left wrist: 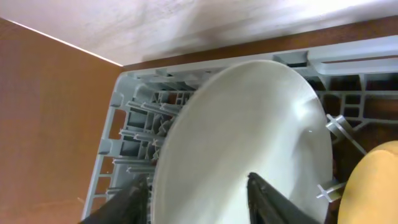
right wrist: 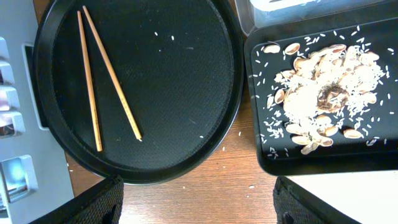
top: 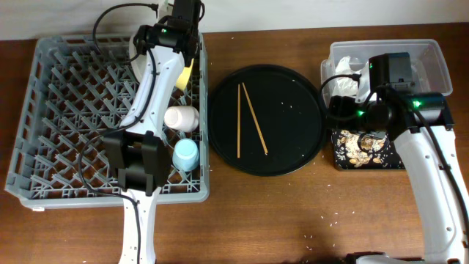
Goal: Sort waste into correct bins and load items into the dishwasher rack
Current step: 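Lift the white plate and stand it in the rack's back row, then grasp one wooden chopstick on the black tray with the left gripper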
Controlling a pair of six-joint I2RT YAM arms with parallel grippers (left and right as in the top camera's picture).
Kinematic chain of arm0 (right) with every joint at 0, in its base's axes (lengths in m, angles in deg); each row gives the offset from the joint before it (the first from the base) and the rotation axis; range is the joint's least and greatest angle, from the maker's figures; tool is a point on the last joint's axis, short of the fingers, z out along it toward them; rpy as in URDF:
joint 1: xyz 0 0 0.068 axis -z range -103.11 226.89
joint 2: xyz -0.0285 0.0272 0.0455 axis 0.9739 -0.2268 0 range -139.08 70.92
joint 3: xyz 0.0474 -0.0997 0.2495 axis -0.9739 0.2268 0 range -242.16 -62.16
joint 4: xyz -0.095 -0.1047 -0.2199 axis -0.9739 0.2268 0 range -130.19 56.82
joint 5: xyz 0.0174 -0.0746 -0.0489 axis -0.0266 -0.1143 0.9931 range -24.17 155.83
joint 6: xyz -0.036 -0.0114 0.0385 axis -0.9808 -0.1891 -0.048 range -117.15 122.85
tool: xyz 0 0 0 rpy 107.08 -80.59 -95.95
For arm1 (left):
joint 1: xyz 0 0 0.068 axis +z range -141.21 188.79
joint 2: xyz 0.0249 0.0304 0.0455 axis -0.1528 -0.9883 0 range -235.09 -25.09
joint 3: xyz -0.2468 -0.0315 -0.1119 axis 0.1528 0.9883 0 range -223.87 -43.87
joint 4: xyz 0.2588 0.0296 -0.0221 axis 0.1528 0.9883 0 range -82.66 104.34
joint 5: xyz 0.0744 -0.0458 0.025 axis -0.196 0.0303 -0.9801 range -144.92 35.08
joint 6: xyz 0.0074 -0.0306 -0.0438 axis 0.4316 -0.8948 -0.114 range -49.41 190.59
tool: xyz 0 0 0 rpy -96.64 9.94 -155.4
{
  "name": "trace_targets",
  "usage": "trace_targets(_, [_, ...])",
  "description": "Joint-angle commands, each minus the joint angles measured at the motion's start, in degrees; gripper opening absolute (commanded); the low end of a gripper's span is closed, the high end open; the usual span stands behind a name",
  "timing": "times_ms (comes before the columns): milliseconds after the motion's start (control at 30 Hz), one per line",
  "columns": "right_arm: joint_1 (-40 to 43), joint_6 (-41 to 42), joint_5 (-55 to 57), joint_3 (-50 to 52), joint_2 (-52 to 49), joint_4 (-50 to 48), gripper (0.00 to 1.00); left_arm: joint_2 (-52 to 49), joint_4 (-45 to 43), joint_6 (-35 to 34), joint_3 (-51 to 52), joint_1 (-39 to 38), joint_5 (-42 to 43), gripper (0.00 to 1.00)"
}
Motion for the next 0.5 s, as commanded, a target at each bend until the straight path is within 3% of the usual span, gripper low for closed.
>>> trace_targets(0, [0.4, -0.4, 0.5, -0.6, -0.4, -0.5, 0.78, 0.3, 2.6, -0.2, -3.5, 0.2, 1.9, 0.53])
trace_targets(200, [-4.2, -1.0, 0.5, -0.6, -0.4, -5.8, 0.81, 6.5, 13.2, -4.3, -14.8, 0.3, 22.3, 0.57])
trace_targets(300, [-9.6, -1.0, 0.7, -0.6, -0.9, -9.3, 0.81, 10.6, 16.8, -4.5, -17.1, 0.4, 33.0, 0.70])
trace_targets(467, [-16.3, -0.3, 0.7, -0.6, -5.2, -13.7, 0.82, 16.8, 20.8, -5.9, -17.2, 0.9, 38.6, 0.79])
